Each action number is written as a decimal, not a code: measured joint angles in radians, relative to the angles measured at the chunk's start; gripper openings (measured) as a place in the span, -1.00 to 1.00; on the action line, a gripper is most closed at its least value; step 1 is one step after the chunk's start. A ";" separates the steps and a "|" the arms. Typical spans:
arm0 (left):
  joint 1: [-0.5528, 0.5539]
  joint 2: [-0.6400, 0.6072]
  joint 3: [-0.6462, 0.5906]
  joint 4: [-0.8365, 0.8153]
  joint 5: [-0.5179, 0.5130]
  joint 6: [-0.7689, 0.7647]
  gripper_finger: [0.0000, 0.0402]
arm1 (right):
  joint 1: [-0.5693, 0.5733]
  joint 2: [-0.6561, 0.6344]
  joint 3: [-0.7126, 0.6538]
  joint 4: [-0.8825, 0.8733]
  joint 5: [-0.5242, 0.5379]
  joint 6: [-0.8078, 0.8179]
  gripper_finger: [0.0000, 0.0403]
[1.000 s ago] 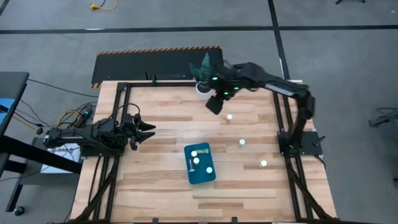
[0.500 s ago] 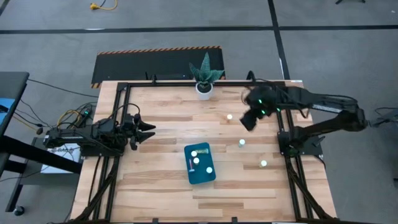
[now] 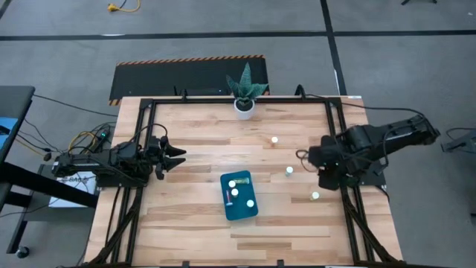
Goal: Pick and place pill bottles into a basket
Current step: Put the bottom yellow pill bottle into the blue bin
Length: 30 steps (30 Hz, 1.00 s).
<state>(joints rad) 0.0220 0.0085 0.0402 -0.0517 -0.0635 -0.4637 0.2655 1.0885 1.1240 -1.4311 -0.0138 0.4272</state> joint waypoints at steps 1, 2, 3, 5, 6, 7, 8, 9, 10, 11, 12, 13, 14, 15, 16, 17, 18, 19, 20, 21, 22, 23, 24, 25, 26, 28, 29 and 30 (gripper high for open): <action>0.000 0.000 0.000 0.000 0.000 0.000 -0.08 | 0.024 0.000 0.000 0.000 0.012 0.016 -0.05; 0.000 0.000 0.000 0.000 0.000 0.000 -0.08 | 0.046 0.000 0.000 0.002 0.017 0.028 -0.03; 0.000 0.000 0.000 0.000 0.000 0.000 -0.08 | 0.067 0.000 0.000 0.003 0.019 0.038 -0.02; 0.000 0.000 0.000 0.000 0.000 0.000 -0.08 | 0.105 0.001 -0.014 0.007 0.020 0.063 0.00; 0.000 0.000 0.000 0.000 0.000 0.000 -0.08 | 0.121 -0.002 -0.036 0.012 0.019 0.086 0.01; 0.000 0.000 0.000 0.000 0.000 0.000 -0.08 | 0.139 -0.009 -0.065 0.019 0.012 0.111 0.02; 0.000 0.000 0.000 0.000 0.000 0.000 -0.08 | 0.157 -0.018 -0.094 0.027 -0.001 0.136 0.03; 0.000 0.000 0.000 0.000 0.000 0.000 -0.08 | 0.174 -0.028 -0.124 0.049 -0.014 0.159 0.04; 0.000 0.000 0.000 0.000 0.000 0.000 -0.08 | 0.189 -0.037 -0.149 0.076 -0.027 0.183 0.04; 0.000 0.000 0.000 0.000 0.000 0.000 -0.08 | 0.202 -0.045 -0.172 0.104 -0.036 0.206 0.05; 0.000 0.000 0.000 0.000 0.000 0.000 -0.08 | 0.213 -0.051 -0.190 0.136 -0.040 0.231 0.06; 0.000 0.000 0.000 0.000 0.000 0.000 -0.08 | 0.225 -0.055 -0.205 0.166 -0.040 0.251 0.06; 0.000 0.000 0.000 0.000 0.000 0.000 -0.08 | 0.237 -0.057 -0.220 0.189 -0.040 0.271 0.06; 0.000 0.000 0.000 0.000 0.000 0.000 -0.08 | 0.248 -0.057 -0.234 0.199 -0.039 0.287 0.07; 0.000 0.000 0.000 0.000 0.000 0.000 -0.08 | 0.259 -0.055 -0.249 0.206 -0.040 0.298 0.07; 0.000 0.000 0.000 0.000 0.000 0.000 -0.08 | 0.271 -0.055 -0.268 0.217 -0.041 0.311 0.07; 0.000 0.000 0.000 0.000 0.000 0.000 -0.08 | 0.284 -0.055 -0.286 0.228 -0.047 0.324 0.07; 0.000 0.000 0.000 0.000 0.000 0.000 -0.08 | 0.296 -0.055 -0.306 0.242 -0.060 0.334 0.07; 0.000 0.000 0.000 0.000 0.000 0.000 -0.08 | 0.306 -0.055 -0.324 0.262 -0.074 0.340 0.07; 0.000 0.000 0.000 0.000 0.000 0.000 -0.08 | 0.314 -0.055 -0.340 0.287 -0.085 0.348 0.07; 0.000 0.000 0.000 0.000 0.000 0.000 -0.08 | 0.320 -0.055 -0.355 0.309 -0.093 0.358 0.07; 0.000 0.000 0.000 0.000 0.000 0.000 -0.08 | 0.325 -0.055 -0.367 0.323 -0.097 0.367 0.07; 0.000 0.000 0.000 0.000 0.000 0.000 -0.08 | 0.328 -0.054 -0.373 0.332 -0.096 0.374 0.07; 0.000 0.000 0.000 0.000 0.000 0.000 -0.08 | 0.332 -0.054 -0.376 0.347 -0.092 0.377 0.07; 0.000 0.000 0.000 0.000 0.000 0.000 -0.08 | 0.332 -0.054 -0.377 0.358 -0.092 0.378 0.07; 0.000 0.000 0.000 0.000 0.000 0.000 -0.08 | 0.323 -0.042 -0.378 0.366 -0.089 0.377 0.07; 0.000 0.000 0.000 0.000 0.000 0.000 -0.08 | 0.318 -0.033 -0.378 0.371 -0.089 0.371 0.07; 0.000 0.000 0.000 0.000 0.000 0.000 -0.08 | 0.314 -0.022 -0.378 0.377 -0.090 0.358 0.07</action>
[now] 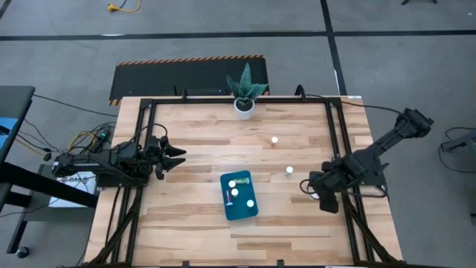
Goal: Pick and place pill bottles into a basket
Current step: Put the bottom yellow pill bottle into the blue bin
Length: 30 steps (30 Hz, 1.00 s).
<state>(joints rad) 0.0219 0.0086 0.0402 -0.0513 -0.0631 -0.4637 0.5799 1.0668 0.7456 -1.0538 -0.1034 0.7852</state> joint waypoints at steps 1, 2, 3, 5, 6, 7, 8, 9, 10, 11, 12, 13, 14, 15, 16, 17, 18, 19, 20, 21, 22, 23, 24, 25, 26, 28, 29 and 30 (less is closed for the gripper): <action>0.000 0.000 0.000 0.000 0.000 0.000 -0.08 | -0.003 0.012 0.000 0.007 -0.001 -0.015 0.07; 0.000 0.000 0.000 0.000 0.000 0.000 -0.08 | -0.007 0.028 0.000 0.016 -0.003 -0.033 0.08; 0.000 0.000 0.000 0.000 0.000 0.000 -0.08 | -0.013 0.045 0.000 0.028 -0.005 -0.051 0.10; 0.000 0.000 0.000 0.000 0.000 0.000 -0.08 | -0.026 0.080 0.000 0.034 -0.014 -0.083 0.14; 0.000 0.000 0.000 0.000 0.000 0.000 -0.08 | -0.034 0.099 0.000 0.033 -0.014 -0.095 0.16; 0.000 0.000 0.000 0.000 0.000 0.000 -0.08 | -0.041 0.117 0.000 0.033 -0.013 -0.106 0.18; 0.000 0.000 0.000 0.000 0.000 0.000 -0.08 | -0.048 0.131 0.000 0.033 -0.013 -0.117 0.20; 0.000 0.000 0.000 0.000 0.000 0.000 -0.08 | -0.054 0.144 0.000 0.034 -0.013 -0.130 0.22; 0.000 0.000 0.000 0.000 0.000 0.000 -0.08 | -0.059 0.157 0.000 0.036 -0.013 -0.141 0.24; 0.000 0.000 0.000 0.000 0.000 0.000 -0.08 | -0.065 0.169 0.000 0.041 -0.013 -0.154 0.25; 0.000 0.000 0.000 0.000 0.000 0.000 -0.08 | -0.072 0.180 0.000 0.049 -0.014 -0.168 0.26; 0.000 0.000 0.000 0.000 0.000 0.000 -0.08 | -0.079 0.189 0.000 0.055 -0.015 -0.180 0.27; 0.000 0.000 0.000 0.000 0.000 0.000 -0.08 | -0.086 0.198 0.000 0.061 -0.017 -0.189 0.27; 0.000 0.000 0.000 0.000 0.000 0.000 -0.08 | -0.093 0.205 0.000 0.068 -0.024 -0.199 0.27; 0.000 0.000 0.000 0.000 0.000 0.000 -0.08 | -0.099 0.211 0.000 0.079 -0.027 -0.211 0.27; 0.000 0.000 0.000 0.000 0.000 0.000 -0.08 | -0.105 0.218 0.000 0.089 -0.029 -0.218 0.27; 0.000 0.000 0.000 0.000 0.000 0.000 -0.08 | -0.110 0.225 0.000 0.094 -0.030 -0.226 0.27; 0.000 0.000 0.000 0.000 0.000 0.000 -0.08 | -0.116 0.231 0.000 0.096 -0.030 -0.239 0.27; 0.000 0.000 0.000 0.000 0.000 0.000 -0.08 | -0.122 0.236 0.000 0.096 -0.031 -0.245 0.27; 0.000 0.000 0.000 0.000 0.000 0.000 -0.08 | -0.128 0.243 0.000 0.094 -0.032 -0.249 0.26; 0.000 0.000 0.000 0.000 0.000 0.000 -0.08 | -0.134 0.251 0.000 0.091 -0.038 -0.257 0.25; 0.000 0.000 0.000 0.000 0.000 0.000 -0.08 | -0.140 0.257 0.000 0.085 -0.048 -0.263 0.23; 0.000 0.000 0.000 0.000 0.000 0.000 -0.08 | -0.144 0.262 0.000 0.082 -0.054 -0.267 0.19; 0.000 0.000 0.000 0.000 0.000 0.000 -0.08 | -0.147 0.267 0.000 0.081 -0.065 -0.270 0.15; 0.000 0.000 0.000 0.000 0.000 0.000 -0.08 | -0.149 0.272 0.000 0.078 -0.073 -0.274 0.09; 0.000 0.000 0.000 0.000 0.000 0.000 -0.08 | -0.151 0.277 0.000 0.077 -0.085 -0.287 -0.03; 0.000 0.000 0.000 0.000 0.000 0.000 -0.08 | -0.150 0.277 0.000 0.076 -0.085 -0.289 -0.09; 0.000 0.000 0.000 0.000 0.000 0.000 -0.08 | -0.150 0.277 0.000 0.078 -0.086 -0.289 -0.15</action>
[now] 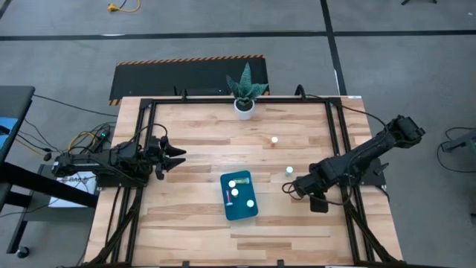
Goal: Pick and place pill bottles into a basket
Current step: Put the bottom yellow pill bottle into the blue bin
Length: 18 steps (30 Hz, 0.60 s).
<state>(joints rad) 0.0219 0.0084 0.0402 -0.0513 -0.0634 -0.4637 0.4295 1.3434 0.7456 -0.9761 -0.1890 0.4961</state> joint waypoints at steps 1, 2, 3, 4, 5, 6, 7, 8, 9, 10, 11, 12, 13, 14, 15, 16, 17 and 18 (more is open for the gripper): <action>0.000 0.000 0.000 0.000 0.000 0.000 -0.08 | -0.002 0.000 0.000 0.003 -0.001 0.000 -0.21; 0.000 0.000 0.000 0.000 0.000 0.000 -0.08 | -0.006 -0.001 0.000 0.006 -0.003 0.000 -0.26; 0.000 0.000 0.000 0.000 0.000 0.000 -0.08 | -0.010 -0.002 0.000 0.013 -0.011 0.000 -0.31; 0.000 0.000 0.000 0.000 0.000 0.000 -0.08 | -0.018 -0.003 0.001 0.021 -0.021 -0.002 -0.36; 0.000 0.000 0.000 0.000 0.000 0.000 -0.08 | -0.026 -0.003 0.005 0.021 -0.029 -0.006 -0.41; 0.000 0.000 0.000 0.000 0.000 0.000 -0.08 | -0.036 -0.003 0.015 0.020 -0.036 -0.014 -0.44; 0.000 0.000 0.000 0.000 0.000 0.000 -0.08 | -0.047 -0.002 0.028 0.022 -0.042 -0.029 -0.47; 0.000 0.000 0.000 0.000 0.000 0.000 -0.08 | -0.059 -0.002 0.043 0.025 -0.045 -0.040 -0.49; 0.000 0.000 0.000 0.000 0.000 0.000 -0.08 | -0.073 -0.003 0.060 0.026 -0.046 -0.054 -0.50; 0.000 0.000 0.000 0.000 0.000 0.000 -0.08 | -0.087 -0.003 0.076 0.026 -0.046 -0.065 -0.50; 0.000 0.000 0.000 0.000 0.000 0.000 -0.08 | -0.102 -0.003 0.093 0.024 -0.046 -0.075 -0.50; 0.000 0.000 0.000 0.000 0.000 0.000 -0.08 | -0.118 -0.002 0.115 0.023 -0.046 -0.083 -0.49; 0.000 0.000 0.000 0.000 0.000 0.000 -0.08 | -0.134 -0.003 0.137 0.024 -0.047 -0.088 -0.47; 0.000 0.000 0.000 0.000 0.000 0.000 -0.08 | -0.150 -0.003 0.161 0.025 -0.049 -0.099 -0.46; 0.000 0.000 0.000 0.000 0.000 0.000 -0.08 | -0.165 -0.002 0.189 0.024 -0.049 -0.110 -0.46; 0.000 0.000 0.000 0.000 0.000 0.000 -0.08 | -0.178 0.001 0.217 0.027 -0.049 -0.126 -0.46; 0.000 0.000 0.000 0.000 0.000 0.000 -0.08 | -0.194 0.009 0.249 0.032 -0.049 -0.144 -0.46; 0.000 0.000 0.000 0.000 0.000 0.000 -0.08 | -0.209 0.024 0.283 0.035 -0.049 -0.165 -0.47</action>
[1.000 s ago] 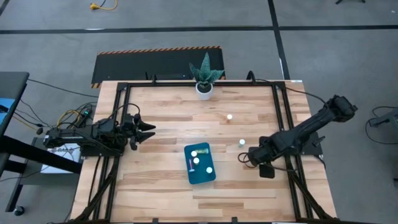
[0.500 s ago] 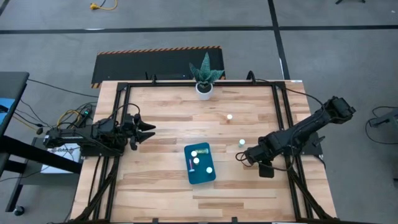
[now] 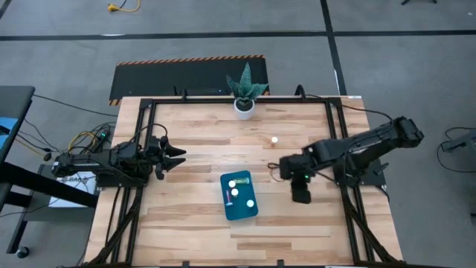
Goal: Pick and place pill bottles into a basket
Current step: Put the bottom yellow pill bottle into the blue bin
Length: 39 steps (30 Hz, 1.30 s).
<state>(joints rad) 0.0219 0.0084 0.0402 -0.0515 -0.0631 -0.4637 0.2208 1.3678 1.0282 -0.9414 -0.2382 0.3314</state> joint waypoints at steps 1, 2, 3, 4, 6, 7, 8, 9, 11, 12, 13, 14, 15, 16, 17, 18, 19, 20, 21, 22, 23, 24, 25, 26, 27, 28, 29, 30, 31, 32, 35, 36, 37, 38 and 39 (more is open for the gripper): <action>0.000 0.000 0.000 0.000 0.000 0.000 -0.08 | -0.013 0.020 0.032 -0.001 0.000 -0.025 -0.48; 0.000 0.000 0.000 0.000 0.000 0.000 -0.08 | -0.028 0.048 0.070 -0.008 0.000 -0.055 -0.49; 0.000 0.000 0.000 0.000 0.000 0.000 -0.08 | -0.040 0.078 0.110 -0.016 0.000 -0.086 -0.49; 0.000 0.000 0.000 0.000 0.000 0.000 -0.08 | -0.051 0.112 0.151 -0.029 0.000 -0.118 -0.49; 0.000 0.000 0.000 0.000 0.000 0.000 -0.08 | -0.071 0.189 0.236 -0.059 0.001 -0.176 -0.48; 0.000 0.000 0.000 0.000 0.000 0.000 -0.08 | -0.080 0.228 0.279 -0.075 0.001 -0.206 -0.47; 0.000 0.000 0.000 0.000 0.000 0.000 -0.08 | -0.087 0.265 0.319 -0.081 0.000 -0.232 -0.46; 0.000 0.000 0.000 0.000 0.000 0.000 -0.08 | -0.093 0.296 0.362 -0.089 0.001 -0.258 -0.45; 0.000 0.000 0.000 0.000 0.000 0.000 -0.08 | -0.101 0.350 0.440 -0.104 0.001 -0.303 -0.45; 0.000 0.000 0.000 0.000 0.000 0.000 -0.08 | -0.105 0.376 0.477 -0.106 0.000 -0.323 -0.45; 0.000 0.000 0.000 0.000 0.000 0.000 -0.08 | -0.108 0.401 0.512 -0.116 0.001 -0.342 -0.46; 0.000 0.000 0.000 0.000 0.000 0.000 -0.08 | -0.112 0.429 0.548 -0.127 0.001 -0.359 -0.46; 0.000 0.000 0.000 0.000 0.000 0.000 -0.08 | -0.116 0.457 0.584 -0.133 0.000 -0.372 -0.47; 0.000 0.000 0.000 0.000 0.000 0.000 -0.08 | -0.119 0.483 0.618 -0.143 0.000 -0.387 -0.47; 0.000 0.000 0.000 0.000 0.000 0.000 -0.08 | -0.119 0.510 0.649 -0.159 0.001 -0.397 -0.47; 0.000 0.000 0.000 0.000 0.000 0.000 -0.08 | -0.120 0.535 0.678 -0.171 0.000 -0.411 -0.47; 0.000 0.000 0.000 0.000 0.000 0.000 -0.08 | -0.120 0.564 0.708 -0.186 0.001 -0.424 -0.47; 0.000 0.000 0.000 0.000 0.000 0.000 -0.08 | -0.120 0.591 0.735 -0.198 0.001 -0.436 -0.46; 0.000 0.000 0.000 0.000 0.000 0.000 -0.08 | -0.119 0.616 0.758 -0.211 0.001 -0.444 -0.45; 0.000 0.000 0.000 0.000 0.000 0.000 -0.08 | -0.119 0.642 0.780 -0.231 0.000 -0.450 -0.45; 0.000 0.000 0.000 0.000 0.000 0.000 -0.08 | -0.119 0.664 0.800 -0.241 0.000 -0.457 -0.45; 0.000 0.000 0.000 0.000 0.000 0.000 -0.08 | -0.119 0.683 0.815 -0.249 0.001 -0.465 -0.45; 0.000 0.000 0.000 0.000 0.000 0.000 -0.08 | -0.119 0.700 0.829 -0.259 0.000 -0.471 -0.45; 0.000 0.000 0.000 0.000 0.000 0.000 -0.08 | -0.119 0.715 0.842 -0.259 0.000 -0.472 -0.45; 0.000 0.000 0.000 0.000 0.000 0.000 -0.08 | -0.119 0.725 0.850 -0.255 -0.001 -0.474 -0.46; 0.000 0.000 0.000 0.000 0.000 0.000 -0.08 | -0.120 0.735 0.857 -0.257 -0.003 -0.474 -0.46; 0.000 0.000 0.000 0.000 0.000 0.000 -0.08 | -0.120 0.746 0.864 -0.253 -0.006 -0.474 -0.46; 0.000 0.000 0.000 0.000 0.000 0.000 -0.08 | -0.123 0.751 0.866 -0.245 -0.007 -0.474 -0.46; 0.000 0.000 0.000 0.000 0.000 0.000 -0.08 | -0.126 0.753 0.866 -0.247 -0.008 -0.473 -0.45; 0.000 0.000 0.000 0.000 0.000 0.000 -0.08 | -0.127 0.753 0.866 -0.246 -0.007 -0.474 -0.45; 0.000 0.000 0.000 0.000 0.000 0.000 -0.08 | -0.139 0.772 0.868 -0.218 -0.008 -0.465 -0.45; 0.000 0.000 0.000 0.000 0.000 0.000 -0.08 | -0.142 0.779 0.865 -0.234 -0.010 -0.462 -0.45; 0.000 0.000 0.000 0.000 0.000 0.000 -0.08 | -0.145 0.789 0.864 -0.235 -0.019 -0.460 -0.45; 0.000 0.000 0.000 0.000 0.000 0.000 -0.08 | -0.147 0.796 0.866 -0.223 -0.026 -0.460 -0.45; 0.000 0.000 0.000 0.000 0.000 0.000 -0.08 | -0.147 0.800 0.866 -0.226 -0.024 -0.461 -0.45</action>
<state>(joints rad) 0.0220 0.0086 0.0402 -0.0517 -0.0628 -0.4637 0.0738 2.1674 1.8940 -1.1674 -0.2618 -0.1295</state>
